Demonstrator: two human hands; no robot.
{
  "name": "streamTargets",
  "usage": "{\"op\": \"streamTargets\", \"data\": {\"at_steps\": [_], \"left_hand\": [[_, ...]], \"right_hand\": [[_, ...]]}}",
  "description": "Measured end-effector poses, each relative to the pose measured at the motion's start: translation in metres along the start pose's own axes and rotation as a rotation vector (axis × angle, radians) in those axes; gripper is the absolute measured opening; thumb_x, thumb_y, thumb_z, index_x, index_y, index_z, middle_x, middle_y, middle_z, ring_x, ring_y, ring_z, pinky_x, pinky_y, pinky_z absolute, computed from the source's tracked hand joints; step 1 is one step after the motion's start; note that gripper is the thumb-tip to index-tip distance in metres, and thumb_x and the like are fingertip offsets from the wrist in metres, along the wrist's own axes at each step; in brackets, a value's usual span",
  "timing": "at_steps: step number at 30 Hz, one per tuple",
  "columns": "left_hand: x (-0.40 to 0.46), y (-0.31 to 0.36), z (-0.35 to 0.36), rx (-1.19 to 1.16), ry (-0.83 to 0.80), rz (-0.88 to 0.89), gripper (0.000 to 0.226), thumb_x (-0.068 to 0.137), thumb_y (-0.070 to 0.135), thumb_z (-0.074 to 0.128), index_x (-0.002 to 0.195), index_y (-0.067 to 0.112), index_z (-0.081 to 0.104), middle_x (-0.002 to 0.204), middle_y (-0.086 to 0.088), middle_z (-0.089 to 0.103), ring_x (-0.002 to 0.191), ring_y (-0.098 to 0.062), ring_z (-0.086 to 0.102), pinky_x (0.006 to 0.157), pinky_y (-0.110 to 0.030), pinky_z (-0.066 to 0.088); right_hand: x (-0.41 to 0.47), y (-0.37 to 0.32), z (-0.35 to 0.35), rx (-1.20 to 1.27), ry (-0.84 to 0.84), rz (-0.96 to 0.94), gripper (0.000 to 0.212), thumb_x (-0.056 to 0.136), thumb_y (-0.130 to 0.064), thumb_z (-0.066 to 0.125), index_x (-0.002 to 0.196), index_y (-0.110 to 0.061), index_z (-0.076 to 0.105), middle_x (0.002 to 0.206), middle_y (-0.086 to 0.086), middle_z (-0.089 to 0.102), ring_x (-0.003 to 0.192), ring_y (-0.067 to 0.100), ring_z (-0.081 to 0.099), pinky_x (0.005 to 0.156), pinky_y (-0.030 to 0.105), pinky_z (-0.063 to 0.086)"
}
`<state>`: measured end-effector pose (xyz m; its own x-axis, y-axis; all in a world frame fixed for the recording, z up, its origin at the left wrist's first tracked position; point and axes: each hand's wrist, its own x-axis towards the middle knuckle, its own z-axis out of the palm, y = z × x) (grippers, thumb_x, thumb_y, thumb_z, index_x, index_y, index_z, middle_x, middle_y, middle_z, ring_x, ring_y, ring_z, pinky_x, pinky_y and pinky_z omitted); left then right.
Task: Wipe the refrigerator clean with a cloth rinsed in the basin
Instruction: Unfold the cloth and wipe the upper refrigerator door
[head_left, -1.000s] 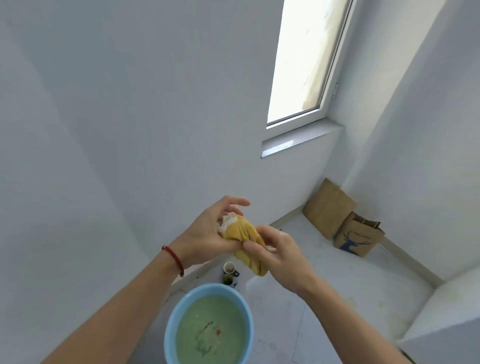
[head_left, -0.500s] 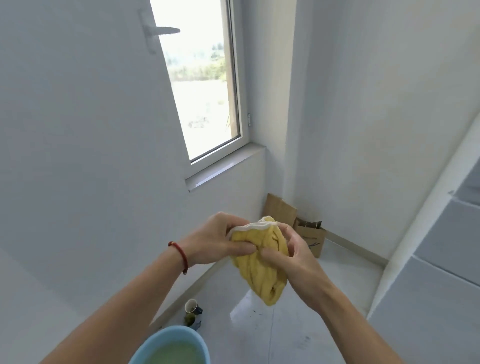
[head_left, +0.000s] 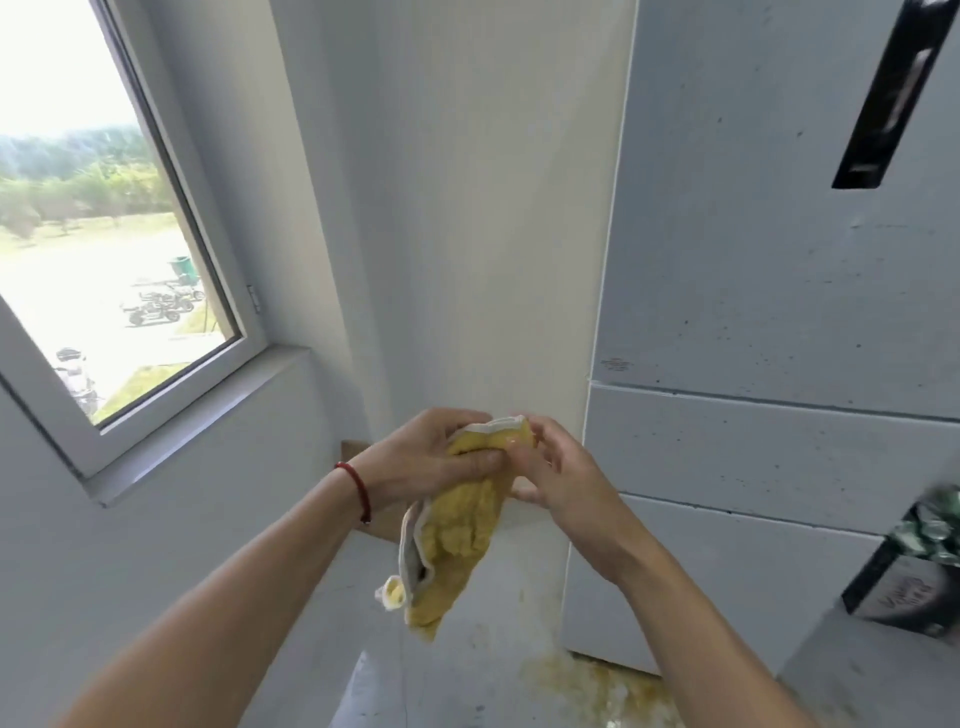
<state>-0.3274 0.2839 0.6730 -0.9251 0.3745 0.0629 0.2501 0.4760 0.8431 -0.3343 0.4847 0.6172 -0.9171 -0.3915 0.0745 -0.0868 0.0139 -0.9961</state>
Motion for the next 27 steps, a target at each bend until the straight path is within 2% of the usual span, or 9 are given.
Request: {"op": "streamTargets", "data": {"at_steps": [4, 6, 9, 11, 13, 17, 21, 23, 27], "left_hand": [[0.037, 0.005, -0.002, 0.061, 0.112, 0.039, 0.026, 0.08, 0.041, 0.086, 0.079, 0.019, 0.073, 0.072, 0.002, 0.07, 0.07, -0.007, 0.065, 0.064, -0.029, 0.054], [0.049, 0.0, -0.008, -0.043, 0.157, -0.019, 0.038, 0.071, 0.045, 0.091, 0.082, 0.013, 0.075, 0.079, -0.008, 0.074, 0.073, -0.013, 0.07, 0.067, -0.035, 0.059], [0.059, 0.0, -0.008, -0.422, -0.012, -0.066, 0.059, 0.069, 0.045, 0.092, 0.103, 0.0, 0.074, 0.098, -0.02, 0.075, 0.088, -0.026, 0.073, 0.077, -0.039, 0.063], [0.067, 0.008, -0.005, -0.595, -0.108, -0.043, 0.056, 0.076, 0.043, 0.082, 0.109, 0.0, 0.074, 0.105, -0.02, 0.074, 0.094, -0.029, 0.073, 0.08, -0.038, 0.063], [0.078, 0.016, -0.004, -0.68, -0.13, -0.066, 0.052, 0.08, 0.038, 0.073, 0.113, -0.002, 0.072, 0.11, -0.021, 0.073, 0.099, -0.031, 0.072, 0.086, -0.041, 0.062], [0.105, 0.001, -0.003, -0.831, -0.231, -0.187, 0.06, 0.085, 0.034, 0.071, 0.13, -0.005, 0.063, 0.133, -0.025, 0.063, 0.122, -0.035, 0.064, 0.102, -0.045, 0.054], [0.09, -0.048, 0.039, -0.996, -0.437, -0.372, 0.085, 0.089, 0.063, 0.065, 0.143, -0.001, 0.053, 0.147, -0.02, 0.05, 0.134, -0.037, 0.05, 0.12, -0.053, 0.032], [0.067, -0.059, 0.073, -0.954, -0.538, -0.413, 0.069, 0.098, 0.058, 0.055, 0.139, 0.003, 0.06, 0.141, -0.021, 0.058, 0.132, -0.039, 0.054, 0.116, -0.053, 0.038], [0.056, -0.06, 0.106, -0.739, -0.307, -0.276, 0.036, 0.093, 0.024, 0.071, 0.12, 0.0, 0.068, 0.113, -0.017, 0.075, 0.109, -0.031, 0.072, 0.097, -0.048, 0.057]], "right_hand": [[0.006, -0.022, -0.01, -0.187, 0.342, -0.126, 0.034, 0.085, -0.041, 0.083, 0.094, -0.015, 0.062, 0.084, 0.003, 0.067, 0.079, 0.02, 0.064, 0.076, 0.052, 0.057], [0.007, -0.028, -0.019, -0.162, 0.459, -0.203, 0.033, 0.087, -0.031, 0.083, 0.087, -0.013, 0.055, 0.075, 0.0, 0.057, 0.071, 0.017, 0.054, 0.066, 0.045, 0.053], [0.004, -0.044, -0.026, -0.047, 0.371, -0.264, 0.027, 0.096, -0.03, 0.073, 0.1, -0.008, 0.059, 0.089, 0.002, 0.064, 0.083, 0.017, 0.063, 0.072, 0.039, 0.056], [-0.002, -0.044, -0.033, 0.097, 0.175, -0.144, 0.042, 0.099, -0.043, 0.062, 0.125, -0.01, 0.063, 0.122, 0.011, 0.071, 0.113, 0.029, 0.069, 0.094, 0.049, 0.057], [-0.011, -0.032, -0.032, 0.009, 0.065, 0.011, 0.047, 0.099, -0.041, 0.063, 0.133, -0.009, 0.064, 0.129, 0.015, 0.071, 0.121, 0.033, 0.067, 0.103, 0.05, 0.054], [-0.02, -0.009, -0.024, 0.02, 0.352, 0.062, 0.022, 0.1, -0.018, 0.067, 0.121, -0.012, 0.068, 0.115, 0.003, 0.078, 0.11, 0.024, 0.074, 0.083, 0.031, 0.06], [-0.031, -0.005, -0.031, 0.181, 0.488, 0.096, 0.023, 0.1, -0.016, 0.066, 0.121, -0.008, 0.069, 0.115, 0.009, 0.078, 0.11, 0.025, 0.074, 0.093, 0.037, 0.06], [-0.036, 0.0, -0.042, 0.207, 0.485, 0.177, 0.026, 0.102, -0.018, 0.064, 0.124, -0.007, 0.067, 0.118, 0.013, 0.076, 0.113, 0.028, 0.073, 0.1, 0.044, 0.057], [-0.057, 0.013, -0.068, 0.154, 0.382, 0.389, 0.039, 0.095, -0.005, 0.072, 0.132, -0.007, 0.059, 0.122, 0.016, 0.074, 0.111, 0.031, 0.073, 0.084, 0.043, 0.061]]}}
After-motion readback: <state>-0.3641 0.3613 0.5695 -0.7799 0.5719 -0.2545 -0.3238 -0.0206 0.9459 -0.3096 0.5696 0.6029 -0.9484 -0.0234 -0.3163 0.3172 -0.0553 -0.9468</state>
